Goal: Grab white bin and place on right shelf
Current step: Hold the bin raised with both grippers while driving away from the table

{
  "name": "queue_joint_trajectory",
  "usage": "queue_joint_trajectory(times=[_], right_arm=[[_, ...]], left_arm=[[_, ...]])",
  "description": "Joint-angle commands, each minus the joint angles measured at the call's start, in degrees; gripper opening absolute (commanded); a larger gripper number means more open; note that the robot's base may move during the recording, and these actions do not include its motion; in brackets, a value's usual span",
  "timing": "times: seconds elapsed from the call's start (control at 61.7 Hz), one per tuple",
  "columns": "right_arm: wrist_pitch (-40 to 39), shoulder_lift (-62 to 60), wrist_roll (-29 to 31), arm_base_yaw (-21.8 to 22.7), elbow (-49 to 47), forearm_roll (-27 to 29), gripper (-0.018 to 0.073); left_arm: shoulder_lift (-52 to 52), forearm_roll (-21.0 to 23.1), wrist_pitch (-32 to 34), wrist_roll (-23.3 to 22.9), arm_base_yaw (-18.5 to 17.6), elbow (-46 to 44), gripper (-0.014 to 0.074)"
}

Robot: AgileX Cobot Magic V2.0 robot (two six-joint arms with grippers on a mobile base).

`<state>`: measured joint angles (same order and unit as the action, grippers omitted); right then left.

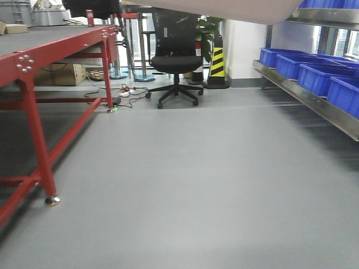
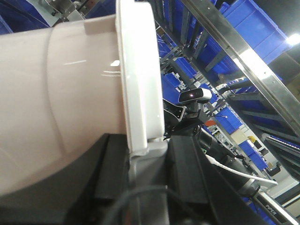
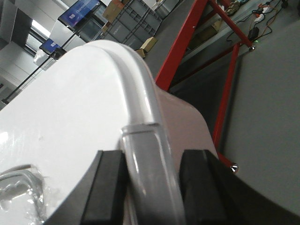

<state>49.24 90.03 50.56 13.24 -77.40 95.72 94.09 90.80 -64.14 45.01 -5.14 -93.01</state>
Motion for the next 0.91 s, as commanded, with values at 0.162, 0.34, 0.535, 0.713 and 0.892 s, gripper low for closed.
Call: queue_joint_trajectory(times=[0.162, 0.34, 0.535, 0.713, 0.892], right_arm=[[13.8, -3.3, 0.6, -2.7, -2.1, 4.4, 0.0055], [13.7, -3.3, 0.6, -2.7, -2.1, 4.4, 0.0055], [13.7, -3.3, 0.6, -2.7, -2.1, 4.4, 0.0055], [13.7, -3.3, 0.6, -2.7, -2.1, 4.4, 0.0055], [13.6, -3.3, 0.6, -2.7, -2.1, 4.4, 0.0055]], left_arm=[[-2.6, 4.9, -9.9, 0.7, -3.0, -1.9, -0.0117], [-2.6, 4.9, -10.1, 0.7, -3.0, -1.9, -0.0117], [-2.6, 4.9, -10.1, 0.7, -3.0, -1.9, -0.0117], [-2.6, 4.9, -10.1, 0.7, -3.0, -1.9, -0.0117], [-2.6, 4.9, -10.1, 0.7, -3.0, -1.9, -0.0117]])
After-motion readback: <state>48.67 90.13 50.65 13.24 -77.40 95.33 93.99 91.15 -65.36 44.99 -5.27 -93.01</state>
